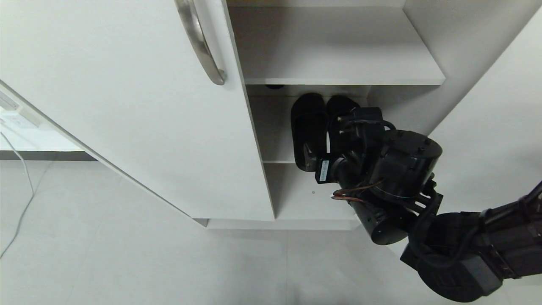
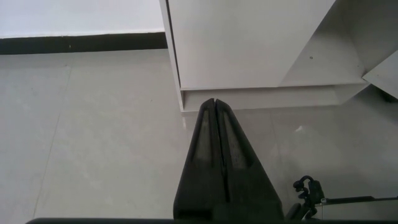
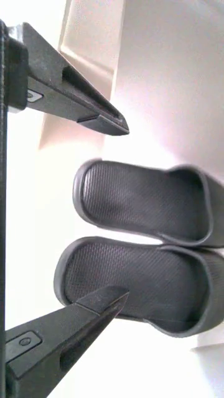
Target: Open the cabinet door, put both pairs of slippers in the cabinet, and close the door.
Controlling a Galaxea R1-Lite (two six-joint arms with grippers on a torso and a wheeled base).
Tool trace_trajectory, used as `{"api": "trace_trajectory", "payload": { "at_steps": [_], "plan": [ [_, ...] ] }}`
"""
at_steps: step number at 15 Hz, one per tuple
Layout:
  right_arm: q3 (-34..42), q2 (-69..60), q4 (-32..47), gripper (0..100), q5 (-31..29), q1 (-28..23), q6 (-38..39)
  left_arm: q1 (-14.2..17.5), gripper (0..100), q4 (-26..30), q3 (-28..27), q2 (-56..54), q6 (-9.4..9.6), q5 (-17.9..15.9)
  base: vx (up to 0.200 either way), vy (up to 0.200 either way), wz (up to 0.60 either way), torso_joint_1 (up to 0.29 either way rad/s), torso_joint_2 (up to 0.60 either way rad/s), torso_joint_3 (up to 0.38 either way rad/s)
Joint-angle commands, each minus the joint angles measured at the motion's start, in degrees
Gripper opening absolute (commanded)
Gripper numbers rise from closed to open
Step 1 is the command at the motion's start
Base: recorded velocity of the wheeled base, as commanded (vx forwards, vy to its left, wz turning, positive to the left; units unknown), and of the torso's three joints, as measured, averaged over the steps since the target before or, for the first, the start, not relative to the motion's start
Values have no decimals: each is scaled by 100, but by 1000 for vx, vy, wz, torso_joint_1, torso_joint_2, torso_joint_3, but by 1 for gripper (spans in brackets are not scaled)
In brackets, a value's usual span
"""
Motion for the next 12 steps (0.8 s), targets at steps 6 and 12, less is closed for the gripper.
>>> {"api": "trace_trajectory", "payload": {
  "at_steps": [6,12],
  "plan": [
    [78,-84,-6,100,19,123,-4,2,0,-1,1,7,-76,10,-133,0,0,2,1,2],
    [105,-84,-6,100,19,114,-4,2,0,-10,1,7,-84,10,0,0,0,0,0,0]
  ]
}}
